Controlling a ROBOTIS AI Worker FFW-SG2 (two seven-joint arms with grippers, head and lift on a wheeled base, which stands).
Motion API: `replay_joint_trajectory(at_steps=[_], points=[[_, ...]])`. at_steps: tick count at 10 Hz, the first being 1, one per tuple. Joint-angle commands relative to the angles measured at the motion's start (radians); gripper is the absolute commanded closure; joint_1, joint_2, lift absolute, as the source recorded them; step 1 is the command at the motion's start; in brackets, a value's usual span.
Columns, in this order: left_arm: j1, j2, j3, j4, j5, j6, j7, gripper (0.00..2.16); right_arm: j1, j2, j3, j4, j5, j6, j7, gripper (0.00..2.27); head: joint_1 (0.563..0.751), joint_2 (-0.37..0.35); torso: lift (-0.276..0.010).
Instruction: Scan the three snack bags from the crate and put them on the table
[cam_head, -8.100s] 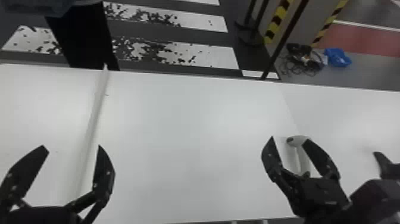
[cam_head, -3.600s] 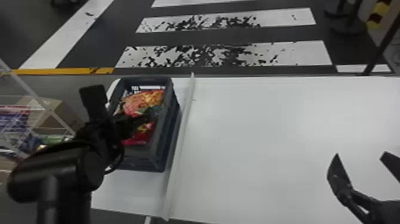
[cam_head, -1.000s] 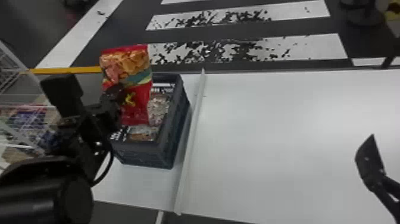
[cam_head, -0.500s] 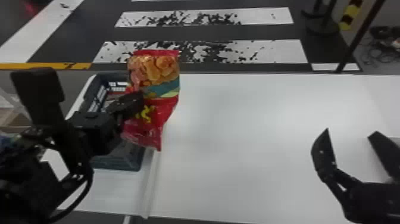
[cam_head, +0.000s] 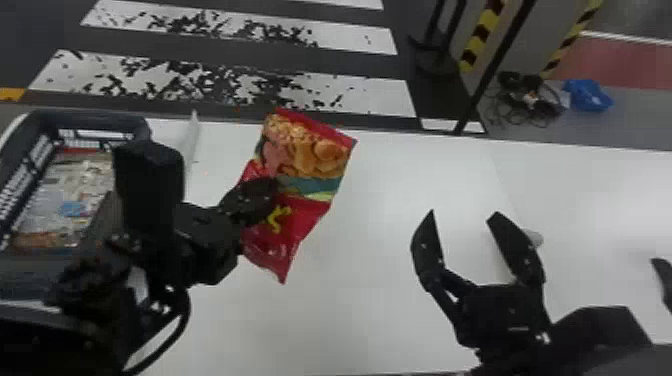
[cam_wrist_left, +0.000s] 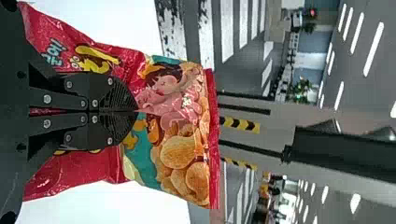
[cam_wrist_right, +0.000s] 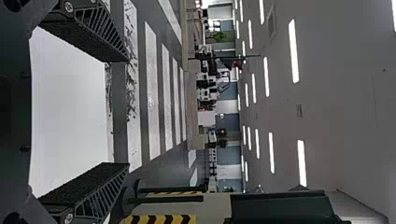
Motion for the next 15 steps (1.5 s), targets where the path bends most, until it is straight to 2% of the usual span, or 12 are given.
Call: replay_joint_trajectory(at_steps=[1,3,5,7,8,9,10,12,13,15], points=[[-0.04,0.001,-0.124,0.206,-0.017,-0.168,0.019,2.12,-0.004,0.003,-0.003,-0.026,0.001,0.013,0.0,0.08,0.695,-0.234,-0.094],[-0.091,-0.01,-0.257,0.392,-0.037,-0.266,0.062,2.11,-0.004,0.007,-0.024,-0.069,-0.004,0.074,0.017,0.08,0.695,-0.326,-0.094],[-0.095,-0.01,-0.326,0.522,-0.051,-0.33,0.097,2.11,-0.009,0.009,-0.035,-0.072,-0.016,0.077,0.02,0.08,0.695,-0.35,-0.094],[-0.118,-0.01,-0.365,0.615,-0.062,-0.364,0.08,2.09,-0.018,0.012,-0.037,-0.077,-0.019,0.08,0.025,0.08,0.695,-0.35,-0.094],[-0.12,-0.01,-0.36,0.632,-0.049,-0.392,0.085,1.74,-0.019,0.013,-0.035,-0.077,-0.019,0.08,0.026,0.08,0.695,-0.35,-0.094],[-0.12,-0.01,-0.357,0.629,-0.045,-0.41,0.082,0.24,-0.026,0.013,-0.033,-0.077,-0.019,0.083,0.026,0.08,0.695,-0.35,-0.094],[-0.121,-0.01,-0.349,0.617,-0.046,-0.413,0.092,0.0,-0.027,0.013,-0.035,-0.077,-0.021,0.083,0.026,0.08,0.695,-0.35,-0.094],[-0.107,-0.01,-0.325,0.569,-0.045,-0.477,0.092,0.03,-0.029,0.012,-0.044,-0.077,-0.021,0.083,0.026,0.08,0.695,-0.35,-0.094],[-0.089,-0.01,-0.302,0.519,-0.045,-0.481,0.092,0.03,-0.027,0.01,-0.053,-0.081,-0.024,0.083,0.026,0.08,0.695,-0.35,-0.094],[-0.028,-0.01,-0.201,0.395,-0.032,-0.481,0.088,0.03,-0.024,0.009,-0.076,-0.09,-0.03,0.12,0.028,0.08,0.695,-0.35,-0.094]])
